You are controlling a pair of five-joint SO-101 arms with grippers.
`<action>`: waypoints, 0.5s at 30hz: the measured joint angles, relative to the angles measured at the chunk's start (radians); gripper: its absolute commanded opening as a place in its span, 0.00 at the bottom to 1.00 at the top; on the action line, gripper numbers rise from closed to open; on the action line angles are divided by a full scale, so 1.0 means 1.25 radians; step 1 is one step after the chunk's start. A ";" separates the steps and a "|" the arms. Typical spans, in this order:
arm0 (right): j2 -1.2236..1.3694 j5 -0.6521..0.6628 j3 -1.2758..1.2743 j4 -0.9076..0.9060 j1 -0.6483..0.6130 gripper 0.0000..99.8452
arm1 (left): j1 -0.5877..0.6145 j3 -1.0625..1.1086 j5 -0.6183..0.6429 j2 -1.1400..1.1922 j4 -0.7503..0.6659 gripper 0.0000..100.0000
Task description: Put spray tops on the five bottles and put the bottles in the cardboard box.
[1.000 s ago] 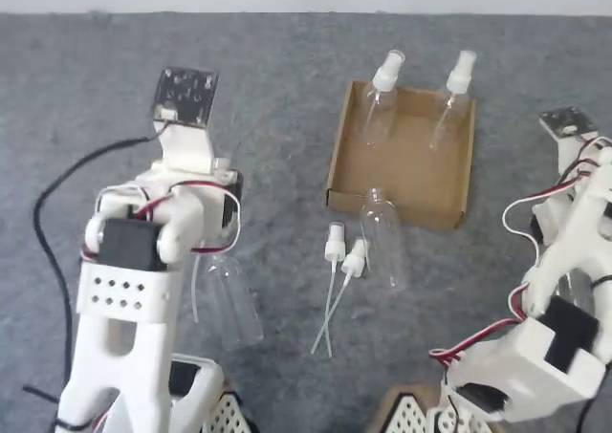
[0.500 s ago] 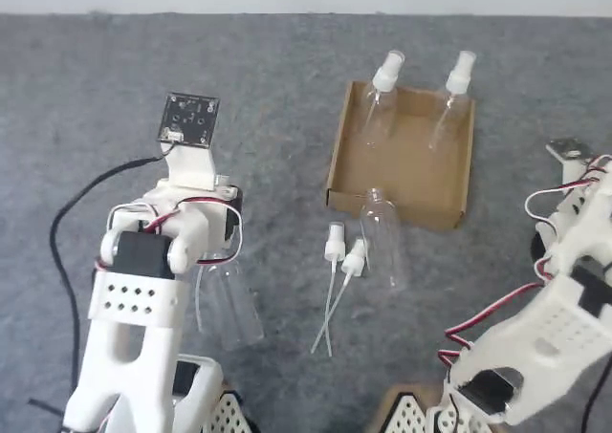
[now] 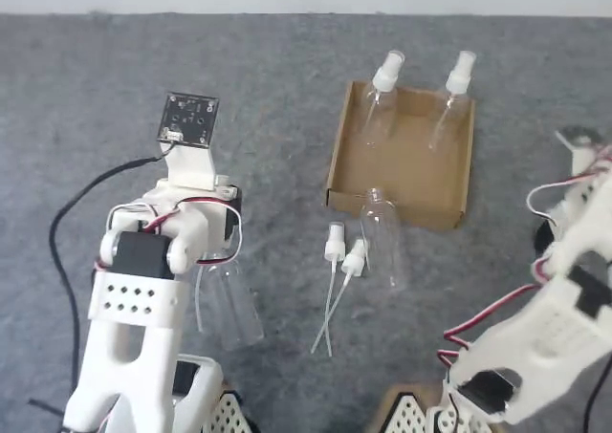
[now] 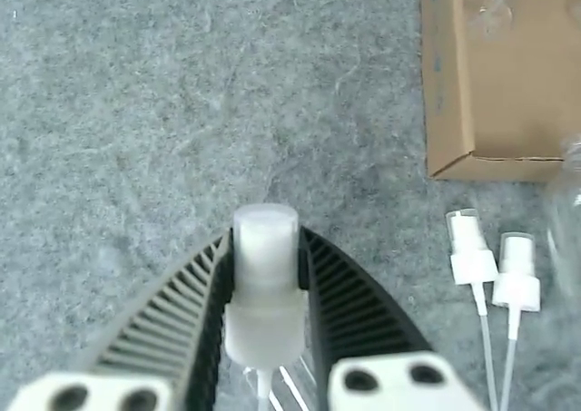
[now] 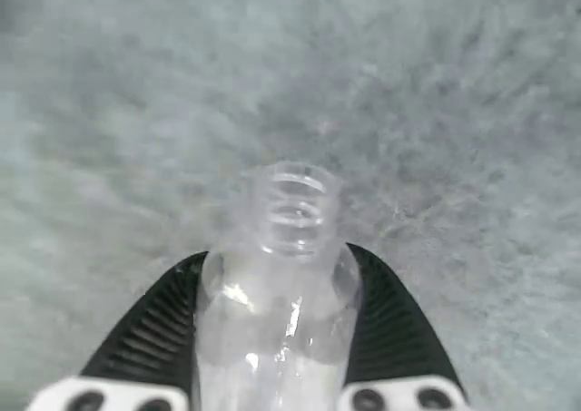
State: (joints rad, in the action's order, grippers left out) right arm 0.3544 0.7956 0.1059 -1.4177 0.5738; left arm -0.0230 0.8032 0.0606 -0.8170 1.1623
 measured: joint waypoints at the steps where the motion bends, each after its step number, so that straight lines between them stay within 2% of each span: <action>1: -0.036 -0.021 0.000 -0.014 -0.021 0.01 | 0.000 0.000 0.000 0.000 0.000 0.03; 8: -0.315 -0.200 -0.069 -0.042 -0.239 0.01 | -0.001 0.000 0.000 0.000 0.000 0.03; 15: -0.626 -0.382 -0.346 0.101 -0.600 0.01 | 0.031 -0.049 -0.002 0.000 0.000 0.03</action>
State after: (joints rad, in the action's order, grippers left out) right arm -0.4281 0.3184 -0.3268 -1.2919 -0.1765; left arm 0.0153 0.7419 0.0575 -0.8170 1.1623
